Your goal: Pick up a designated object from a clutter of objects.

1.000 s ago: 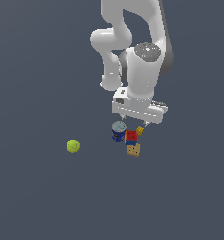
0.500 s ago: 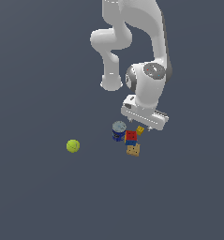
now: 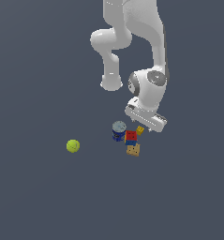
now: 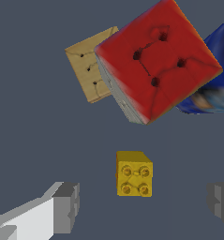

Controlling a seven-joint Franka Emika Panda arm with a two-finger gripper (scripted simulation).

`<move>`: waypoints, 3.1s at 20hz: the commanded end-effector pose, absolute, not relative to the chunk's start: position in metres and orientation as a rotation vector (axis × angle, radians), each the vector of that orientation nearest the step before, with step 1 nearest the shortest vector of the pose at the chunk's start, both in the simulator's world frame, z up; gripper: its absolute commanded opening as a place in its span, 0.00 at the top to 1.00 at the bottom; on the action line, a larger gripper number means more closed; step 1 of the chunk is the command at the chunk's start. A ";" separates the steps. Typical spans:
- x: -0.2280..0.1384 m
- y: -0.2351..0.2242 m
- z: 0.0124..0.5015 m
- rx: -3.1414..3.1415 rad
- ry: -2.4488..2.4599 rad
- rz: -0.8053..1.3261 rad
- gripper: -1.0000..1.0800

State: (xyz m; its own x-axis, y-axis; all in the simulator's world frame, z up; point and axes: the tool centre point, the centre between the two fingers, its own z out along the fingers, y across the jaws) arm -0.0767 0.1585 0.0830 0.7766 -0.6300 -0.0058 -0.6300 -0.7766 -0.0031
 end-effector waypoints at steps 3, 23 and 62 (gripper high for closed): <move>-0.083 0.162 0.074 -2.943 1.095 0.001 0.04; -0.085 0.162 0.028 -2.940 1.107 0.001 0.04; -0.089 0.059 0.123 -2.936 1.109 0.005 1.00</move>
